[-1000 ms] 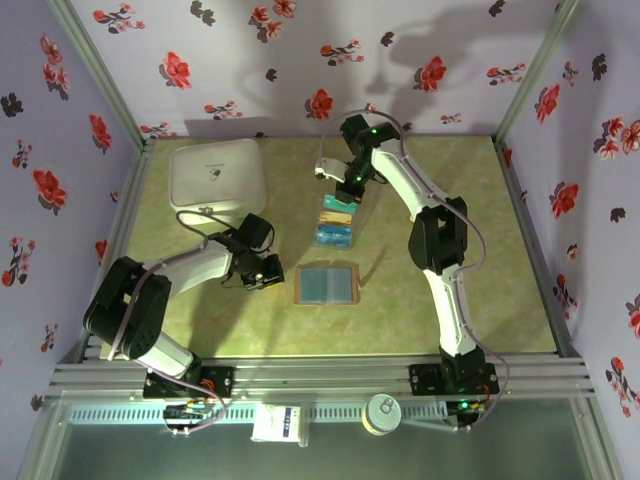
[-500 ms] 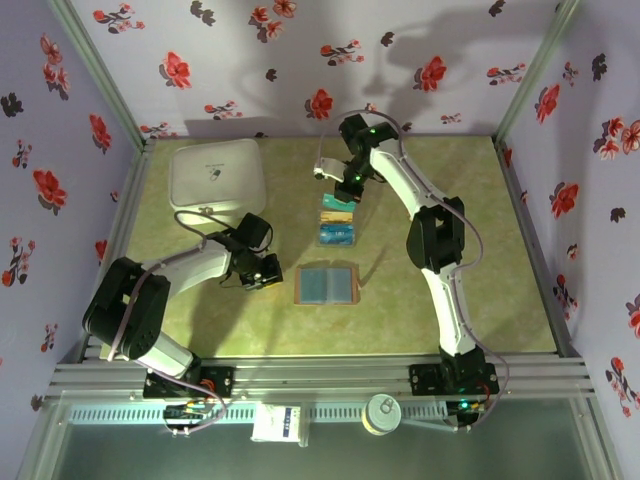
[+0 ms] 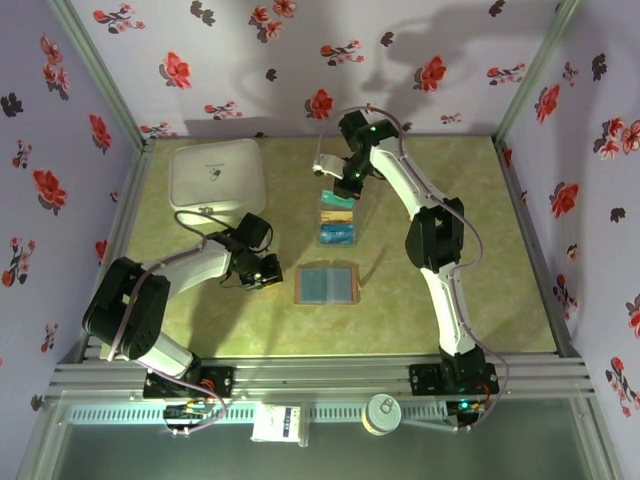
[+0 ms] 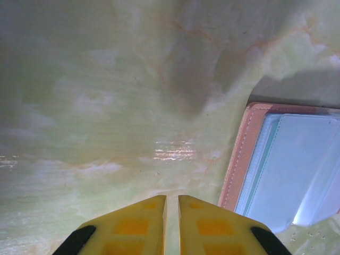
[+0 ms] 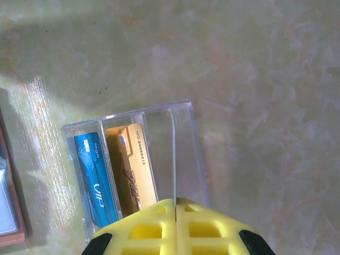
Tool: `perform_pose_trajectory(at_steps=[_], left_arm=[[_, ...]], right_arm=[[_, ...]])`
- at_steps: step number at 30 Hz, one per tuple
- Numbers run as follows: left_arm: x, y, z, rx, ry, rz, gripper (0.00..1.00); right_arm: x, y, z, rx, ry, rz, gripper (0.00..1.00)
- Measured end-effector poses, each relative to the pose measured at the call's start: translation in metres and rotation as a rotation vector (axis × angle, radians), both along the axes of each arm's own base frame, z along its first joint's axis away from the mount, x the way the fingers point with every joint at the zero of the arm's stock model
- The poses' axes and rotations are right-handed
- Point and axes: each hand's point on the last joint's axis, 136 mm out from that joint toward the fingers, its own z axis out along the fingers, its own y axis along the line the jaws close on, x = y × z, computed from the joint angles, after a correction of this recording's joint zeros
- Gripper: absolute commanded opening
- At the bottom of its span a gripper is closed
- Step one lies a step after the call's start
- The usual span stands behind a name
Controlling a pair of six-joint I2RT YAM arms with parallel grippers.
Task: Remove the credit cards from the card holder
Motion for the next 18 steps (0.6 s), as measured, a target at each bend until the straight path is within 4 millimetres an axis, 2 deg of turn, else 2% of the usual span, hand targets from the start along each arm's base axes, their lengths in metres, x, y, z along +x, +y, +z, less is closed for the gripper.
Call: perform_pose_trajectory(at_steps=[9,18], left_arm=[[0.001,0.001,0.000,0.000,0.000,0.004,0.14],[0.001,0.001,0.000,-0.002,-0.003,0.004,0.14]], right_arm=[[0.003,-0.001,-0.004,-0.011,-0.008,0.005,0.00],[-0.002,-0.004,-0.038,-0.054,0.066,0.021,0.00]])
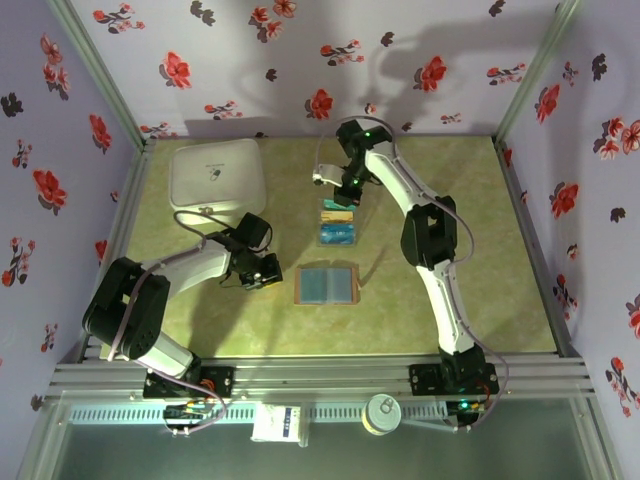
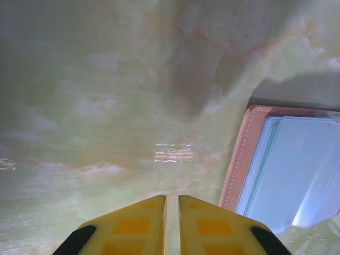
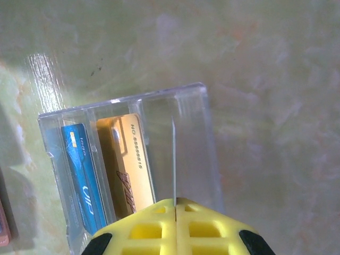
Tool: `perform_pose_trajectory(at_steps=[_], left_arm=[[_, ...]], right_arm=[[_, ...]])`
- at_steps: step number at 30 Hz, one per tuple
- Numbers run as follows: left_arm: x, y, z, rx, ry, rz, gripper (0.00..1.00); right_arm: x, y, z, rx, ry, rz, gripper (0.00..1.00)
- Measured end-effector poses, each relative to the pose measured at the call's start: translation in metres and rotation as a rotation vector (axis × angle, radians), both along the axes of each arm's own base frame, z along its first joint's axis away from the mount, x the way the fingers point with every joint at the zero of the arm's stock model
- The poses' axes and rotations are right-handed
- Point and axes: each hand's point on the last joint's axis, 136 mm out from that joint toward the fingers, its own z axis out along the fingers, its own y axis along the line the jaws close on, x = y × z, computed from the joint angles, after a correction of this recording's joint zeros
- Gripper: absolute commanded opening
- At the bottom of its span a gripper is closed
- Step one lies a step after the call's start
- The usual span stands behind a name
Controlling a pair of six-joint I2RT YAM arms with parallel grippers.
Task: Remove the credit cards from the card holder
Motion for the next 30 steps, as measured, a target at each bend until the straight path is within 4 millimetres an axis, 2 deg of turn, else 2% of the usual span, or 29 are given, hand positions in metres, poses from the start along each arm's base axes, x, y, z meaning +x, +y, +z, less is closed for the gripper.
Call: perform_pose_trajectory(at_steps=[13,14,17,18,23,30], left_arm=[[0.001,0.000,0.000,-0.003,-0.004,0.000,0.14],[0.001,-0.001,0.000,-0.003,-0.004,0.000,0.14],[0.001,-0.001,0.000,-0.003,-0.004,0.000,0.14],[0.001,-0.001,0.000,-0.003,-0.004,0.000,0.14],[0.001,-0.001,0.000,-0.005,-0.006,0.000,0.14],[0.001,-0.002,0.001,-0.012,-0.006,-0.002,0.14]], right_arm=[[-0.014,-0.001,0.000,0.012,0.061,0.011,0.02],[-0.014,0.000,0.000,0.016,0.064,0.011,0.03],[-0.014,0.001,0.001,0.019,0.067,0.001,0.17],[-0.013,0.001,0.001,0.020,0.067,-0.005,0.20],[-0.005,0.002,0.001,0.028,0.048,-0.042,0.23],[0.017,-0.003,0.003,0.047,-0.006,-0.115,0.25]])
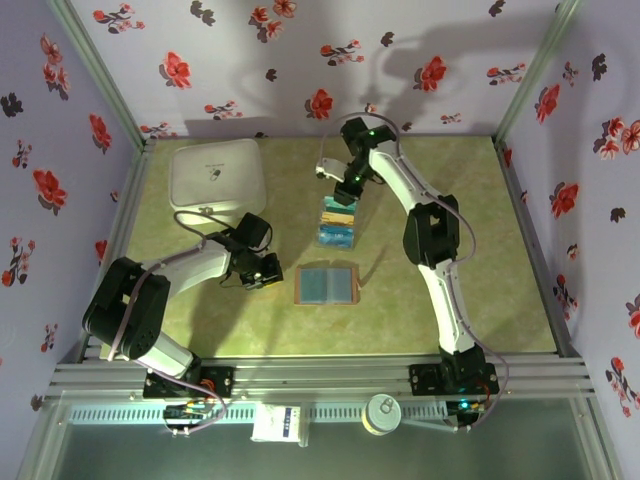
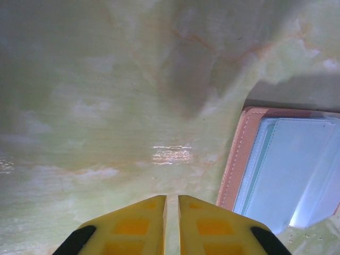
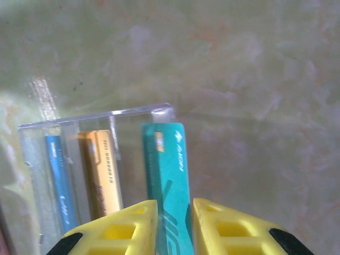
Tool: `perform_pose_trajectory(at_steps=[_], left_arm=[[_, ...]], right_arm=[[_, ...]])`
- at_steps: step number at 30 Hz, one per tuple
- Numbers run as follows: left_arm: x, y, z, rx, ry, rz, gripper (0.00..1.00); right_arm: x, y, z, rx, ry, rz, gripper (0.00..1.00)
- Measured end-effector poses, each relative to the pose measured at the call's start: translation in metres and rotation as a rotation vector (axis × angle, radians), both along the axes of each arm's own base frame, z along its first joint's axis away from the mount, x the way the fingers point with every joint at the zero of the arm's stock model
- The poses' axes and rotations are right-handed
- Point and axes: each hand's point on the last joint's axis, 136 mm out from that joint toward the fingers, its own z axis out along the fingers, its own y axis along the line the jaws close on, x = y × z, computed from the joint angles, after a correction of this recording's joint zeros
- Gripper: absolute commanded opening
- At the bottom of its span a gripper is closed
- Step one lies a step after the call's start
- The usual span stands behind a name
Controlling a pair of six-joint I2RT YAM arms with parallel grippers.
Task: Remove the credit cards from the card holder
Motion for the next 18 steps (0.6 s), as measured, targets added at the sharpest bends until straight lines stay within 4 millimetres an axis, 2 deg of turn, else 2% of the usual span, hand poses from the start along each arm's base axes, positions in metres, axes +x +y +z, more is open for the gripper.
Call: perform_pose_trajectory(at_steps=[7,13,18], left_arm=[[0.000,-0.001,0.000,-0.005,0.002,-0.001,0.14],[0.000,-0.002,0.000,-0.009,0.004,-0.003,0.14],[0.000,-0.002,-0.001,-0.010,0.006,-0.004,0.14]], right_arm=[[0.016,-0.007,-0.004,-0.025,-0.057,-0.057,0.24],[0.019,-0.012,-0.014,-0.052,-0.063,-0.078,0.25],[0.019,-0.012,-0.014,-0.053,-0.065,-0.083,0.26]])
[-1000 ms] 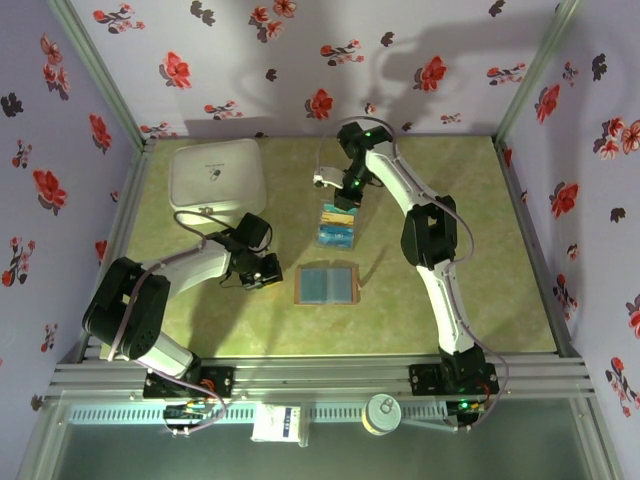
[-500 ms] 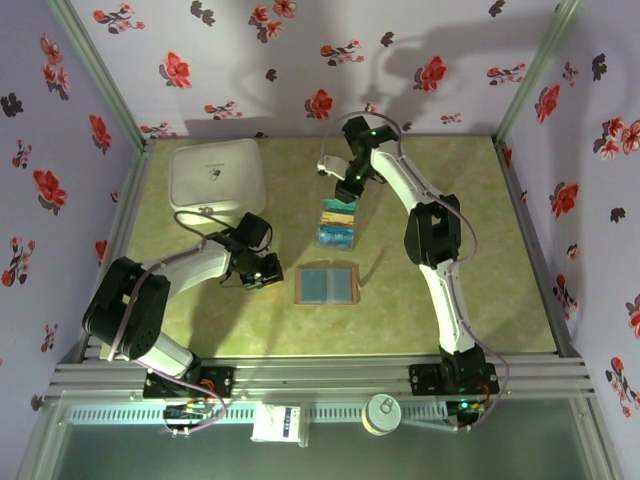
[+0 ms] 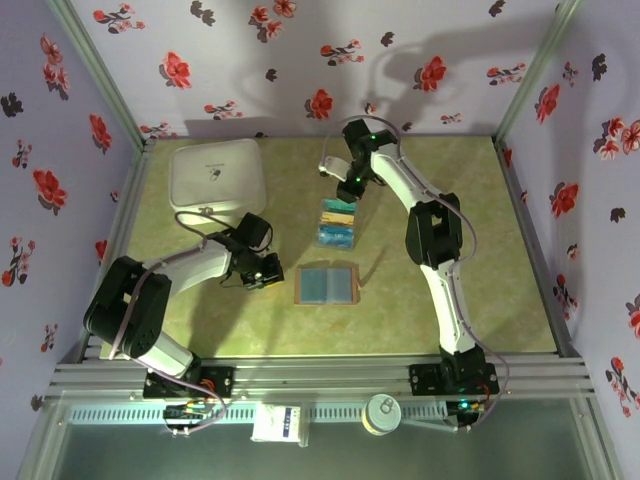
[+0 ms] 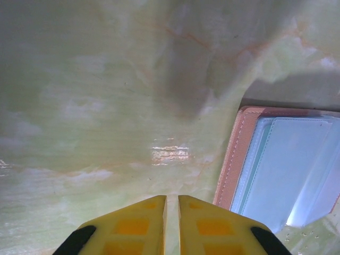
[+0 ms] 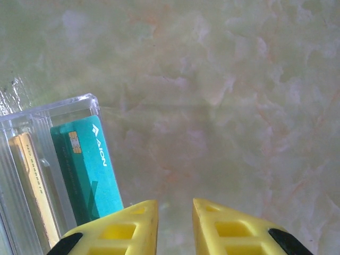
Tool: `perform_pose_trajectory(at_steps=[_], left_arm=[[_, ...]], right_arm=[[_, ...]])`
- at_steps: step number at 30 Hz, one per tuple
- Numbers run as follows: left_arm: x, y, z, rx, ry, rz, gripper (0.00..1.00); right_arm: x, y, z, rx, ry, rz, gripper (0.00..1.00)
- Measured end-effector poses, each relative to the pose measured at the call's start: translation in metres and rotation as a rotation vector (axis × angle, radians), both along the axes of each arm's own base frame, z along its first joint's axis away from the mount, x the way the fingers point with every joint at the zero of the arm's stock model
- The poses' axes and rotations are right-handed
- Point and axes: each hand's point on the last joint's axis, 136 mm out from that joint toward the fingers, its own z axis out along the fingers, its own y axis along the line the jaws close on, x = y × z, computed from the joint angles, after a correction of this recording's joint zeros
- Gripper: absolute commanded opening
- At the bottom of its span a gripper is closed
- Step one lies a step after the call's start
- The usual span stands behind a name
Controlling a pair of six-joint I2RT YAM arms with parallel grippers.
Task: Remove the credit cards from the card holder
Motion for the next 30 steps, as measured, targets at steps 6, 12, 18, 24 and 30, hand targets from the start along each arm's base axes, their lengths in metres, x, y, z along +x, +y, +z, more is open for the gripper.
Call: perform_pose_trajectory(at_steps=[6,12,18,24,30], left_arm=[[0.000,0.000,0.000,-0.001,0.000,0.000,0.14],[0.003,-0.002,0.002,-0.012,-0.010,0.004,0.14],[0.005,-0.006,0.004,-0.032,-0.017,0.005,0.14],[0.007,-0.012,0.006,-0.056,-0.027,0.010,0.15],[0.006,-0.021,0.009,-0.073,-0.041,-0.004,0.15]], right_arm=[[0.000,0.000,0.001,0.001,-0.002,-0.004,0.27],[0.002,-0.003,0.012,0.009,-0.034,-0.049,0.28],[-0.002,-0.003,0.047,0.063,-0.114,-0.120,0.28],[-0.021,0.005,0.080,0.158,-0.174,-0.225,0.27],[-0.056,0.023,0.085,0.237,-0.151,-0.346,0.27]])
